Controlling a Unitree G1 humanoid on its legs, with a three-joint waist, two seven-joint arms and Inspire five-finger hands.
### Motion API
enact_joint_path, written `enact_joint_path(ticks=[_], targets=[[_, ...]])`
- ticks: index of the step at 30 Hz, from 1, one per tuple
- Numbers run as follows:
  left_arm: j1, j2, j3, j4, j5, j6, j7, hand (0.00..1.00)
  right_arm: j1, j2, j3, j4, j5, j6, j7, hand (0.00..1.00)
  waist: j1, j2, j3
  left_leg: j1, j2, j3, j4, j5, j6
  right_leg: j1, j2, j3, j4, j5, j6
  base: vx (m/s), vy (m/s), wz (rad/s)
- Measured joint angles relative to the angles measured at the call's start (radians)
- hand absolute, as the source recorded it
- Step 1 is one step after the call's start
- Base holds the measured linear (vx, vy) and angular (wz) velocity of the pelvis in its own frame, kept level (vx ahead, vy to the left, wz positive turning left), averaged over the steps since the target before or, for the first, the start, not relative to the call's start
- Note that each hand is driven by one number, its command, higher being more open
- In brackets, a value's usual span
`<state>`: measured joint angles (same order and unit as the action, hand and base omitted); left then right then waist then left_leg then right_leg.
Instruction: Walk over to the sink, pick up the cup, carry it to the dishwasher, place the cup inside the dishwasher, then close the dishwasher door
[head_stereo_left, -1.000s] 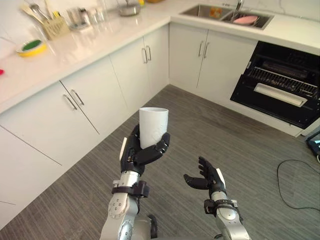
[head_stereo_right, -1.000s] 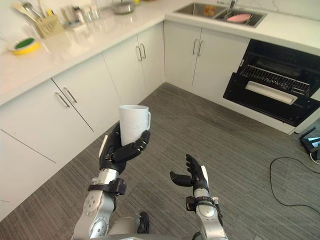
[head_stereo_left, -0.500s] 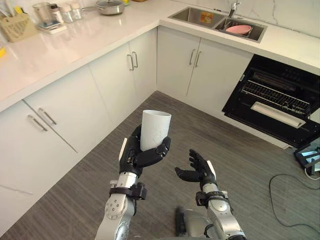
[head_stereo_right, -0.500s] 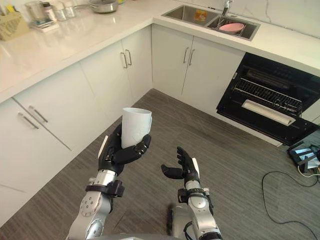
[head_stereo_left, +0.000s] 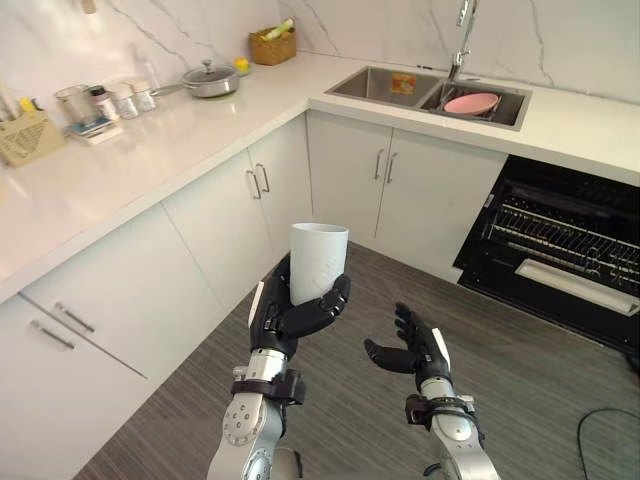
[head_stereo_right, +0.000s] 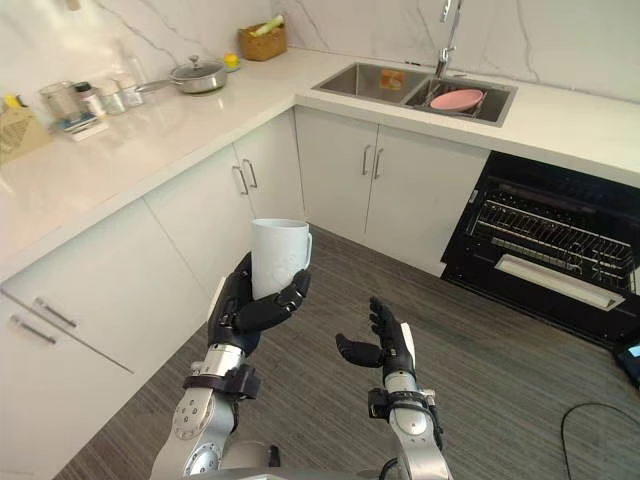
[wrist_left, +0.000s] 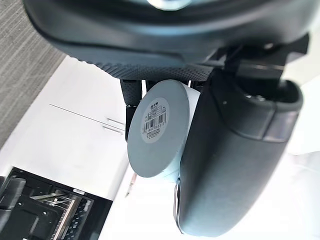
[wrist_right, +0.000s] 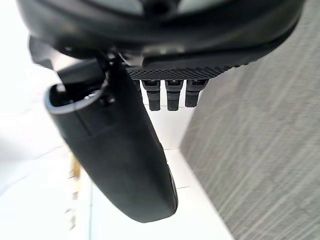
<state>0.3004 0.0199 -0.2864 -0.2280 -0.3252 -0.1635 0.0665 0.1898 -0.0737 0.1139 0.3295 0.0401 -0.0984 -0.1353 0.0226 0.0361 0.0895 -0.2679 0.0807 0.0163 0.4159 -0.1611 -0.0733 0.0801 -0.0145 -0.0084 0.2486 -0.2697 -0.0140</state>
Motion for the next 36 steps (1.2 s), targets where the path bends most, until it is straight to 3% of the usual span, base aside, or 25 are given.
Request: enact_joint_path(ticks=[1,4,6,7,8,10,14,15,16,17,18,19,21,24,25,27,29,30,32,34,35,36], targets=[[-0.001,0.004,0.009,0.000,0.000,0.000,0.001,0.30,-0.004,-0.001,0.000,0.017,0.002,0.001,-0.001,0.90,0.005,-0.001,-0.004,0.028,-0.020,0.030,-0.007,0.052,0.047,0.006,-0.025,0.036,0.017,-0.022,0.033,0.40,0.317,-0.60],[-0.014,0.009,0.023,0.001,0.000,0.000,0.020,0.30,-0.011,0.003,0.006,0.018,0.003,0.005,-0.002,0.90,-0.004,-0.016,-0.005,0.006,-0.033,0.088,0.098,-0.052,0.082,-0.004,-0.063,0.088,0.048,-0.045,0.067,0.39,0.300,-0.50],[-0.016,0.032,0.018,0.001,0.000,0.000,0.022,0.30,-0.035,0.018,0.008,0.018,0.000,0.006,0.000,0.90,-0.005,-0.031,0.001,0.054,-0.043,0.145,0.087,-0.098,0.099,-0.082,-0.085,0.119,0.235,-0.063,0.106,0.40,0.301,-0.69],[-0.018,0.057,0.011,0.002,0.001,0.001,0.023,0.30,-0.051,0.034,0.009,0.018,-0.004,0.006,0.003,0.90,-0.011,-0.049,0.007,0.104,-0.057,0.171,0.054,-0.112,0.111,-0.153,-0.109,0.109,0.404,-0.058,0.130,0.31,0.195,-0.56],[-0.018,0.070,0.005,0.003,0.002,0.001,0.024,0.30,-0.055,0.042,0.009,0.018,-0.004,0.006,0.003,0.90,-0.014,-0.058,0.008,0.136,-0.064,0.181,0.035,-0.117,0.117,-0.180,-0.120,0.099,0.478,-0.057,0.132,0.29,0.130,-0.48],[-0.019,0.083,-0.017,0.004,0.009,-0.001,0.028,0.30,-0.068,0.056,0.010,0.010,-0.004,0.006,0.003,0.90,-0.021,-0.060,0.004,0.231,-0.052,0.208,-0.027,-0.139,0.114,-0.268,-0.124,0.026,0.603,-0.084,0.086,0.28,0.080,-0.39],[-0.022,0.085,-0.010,0.004,0.010,-0.009,0.049,0.30,-0.102,0.070,0.011,-0.022,-0.002,0.006,0.003,0.90,-0.030,-0.058,-0.005,0.301,-0.004,0.257,-0.086,-0.162,0.082,-0.416,-0.108,-0.115,0.475,-0.088,0.056,0.28,-0.016,-0.45],[-0.023,0.084,0.010,0.005,0.010,-0.009,0.055,0.30,-0.112,0.069,0.010,-0.030,-0.001,0.006,0.003,0.90,-0.040,-0.058,-0.005,0.330,0.004,0.271,-0.112,-0.162,0.081,-0.445,-0.101,-0.162,0.380,-0.061,0.033,0.37,-0.094,-0.28],[-0.025,0.080,0.029,0.006,0.010,-0.009,0.062,0.30,-0.118,0.063,0.009,-0.041,0.005,0.006,0.002,0.90,-0.047,-0.060,-0.006,0.364,0.011,0.279,-0.130,-0.169,0.054,-0.448,-0.078,-0.207,0.251,0.034,0.003,0.51,-0.121,-0.17],[-0.027,0.078,0.047,0.014,0.011,-0.010,0.066,0.30,-0.112,0.057,0.009,-0.055,0.007,0.006,0.001,0.90,-0.064,-0.057,-0.006,0.388,0.013,0.271,-0.132,-0.185,0.027,-0.422,-0.065,-0.209,0.200,0.201,-0.032,0.56,-0.099,-0.13],[-0.040,0.056,0.055,0.048,0.012,-0.013,0.071,0.30,-0.105,0.038,0.007,-0.066,0.008,0.006,0.000,0.90,-0.063,-0.013,-0.011,0.406,0.051,0.257,-0.134,-0.196,0.009,-0.397,-0.029,-0.222,0.193,0.194,-0.041,0.48,-0.072,-0.19],[-0.051,0.037,0.069,0.067,0.012,-0.013,0.080,0.30,-0.102,0.018,0.001,-0.089,0.010,0.006,-0.002,0.90,-0.063,0.008,-0.020,0.415,0.069,0.238,-0.131,-0.186,-0.002,-0.388,-0.004,-0.218,0.186,0.179,-0.063,0.45,-0.083,-0.28],[-0.075,0.018,0.085,0.086,0.013,-0.013,0.087,0.30,-0.092,0.008,-0.011,-0.130,0.015,0.006,-0.004,0.90,-0.068,0.016,-0.020,0.418,0.079,0.215,-0.099,-0.153,-0.023,-0.363,0.008,-0.223,0.173,0.163,-0.078,0.37,-0.112,-0.20],[-0.075,-0.014,0.089,0.080,0.029,-0.013,0.088,0.30,-0.011,0.014,-0.046,-0.265,0.034,0.003,-0.018,0.90,-0.068,0.022,-0.014,0.345,0.119,0.178,0.256,-0.007,-0.029,-0.174,0.031,-0.210,0.045,0.151,-0.075,0.38,-0.084,-0.14],[-0.068,-0.014,0.089,0.072,0.033,-0.016,0.088,0.30,0.003,0.015,-0.044,-0.295,0.042,-0.002,-0.019,0.90,-0.065,0.024,-0.015,0.315,0.137,0.178,0.343,-0.006,-0.029,-0.143,0.035,-0.203,0.022,0.151,-0.075,0.28,0.004,-0.25],[-0.037,-0.024,0.085,0.033,0.032,-0.028,0.086,0.30,0.019,0.035,-0.038,-0.378,0.058,-0.031,-0.020,0.90,-0.060,0.023,-0.015,0.191,0.167,0.182,0.511,-0.084,-0.012,-0.060,0.046,-0.163,-0.048,0.148,-0.078,0.23,0.026,-0.43],[-0.035,-0.023,0.084,0.033,0.032,-0.033,0.084,0.30,0.013,0.042,-0.035,-0.394,0.061,-0.055,-0.020,0.90,-0.042,0.023,-0.016,0.127,0.164,0.181,0.481,-0.131,0.009,-0.033,0.045,-0.130,-0.077,0.142,-0.085,0.19,0.082,-0.58],[-0.033,-0.023,0.086,0.033,0.032,-0.033,0.085,0.30,0.008,0.042,-0.031,-0.394,0.078,-0.060,-0.019,0.90,-0.027,0.022,-0.016,0.083,0.151,0.166,0.409,-0.153,0.025,-0.017,0.041,-0.100,-0.088,0.137,-0.077,0.24,0.166,-0.67],[-0.026,-0.023,0.085,0.034,0.032,-0.033,0.086,0.30,0.008,0.042,-0.030,-0.389,0.097,-0.060,-0.020,0.90,-0.020,0.016,-0.011,0.032,0.097,0.099,0.258,-0.152,0.025,0.007,0.018,-0.070,-0.093,0.117,-0.048,0.22,0.203,-0.48],[-0.016,-0.024,0.084,0.034,0.032,-0.032,0.088,0.30,0.007,0.032,-0.030,-0.381,0.098,-0.060,-0.020,0.90,-0.018,0.016,-0.008,0.009,0.026,0.006,0.029,-0.096,0.011,0.024,-0.020,-0.038,-0.087,0.086,-0.002,0.26,0.286,-0.43],[-0.015,-0.024,0.086,0.033,0.032,-0.033,0.089,0.30,0.007,0.023,-0.030,-0.371,0.098,-0.060,-0.021,0.90,-0.015,0.022,-0.007,0.011,0.017,-0.009,-0.056,-0.011,0.006,0.032,-0.031,-0.016,-0.070,0.056,0.026,0.38,0.412,-0.58],[-0.013,-0.022,0.084,0.033,0.032,-0.033,0.092,0.30,0.008,0.022,-0.028,-0.361,0.098,-0.059,-0.021,0.90,-0.008,0.024,-0.013,0.034,0.001,0.002,-0.058,0.082,0.032,0.037,-0.049,0.009,-0.043,0.029,0.056,0.40,0.431,-0.50]])
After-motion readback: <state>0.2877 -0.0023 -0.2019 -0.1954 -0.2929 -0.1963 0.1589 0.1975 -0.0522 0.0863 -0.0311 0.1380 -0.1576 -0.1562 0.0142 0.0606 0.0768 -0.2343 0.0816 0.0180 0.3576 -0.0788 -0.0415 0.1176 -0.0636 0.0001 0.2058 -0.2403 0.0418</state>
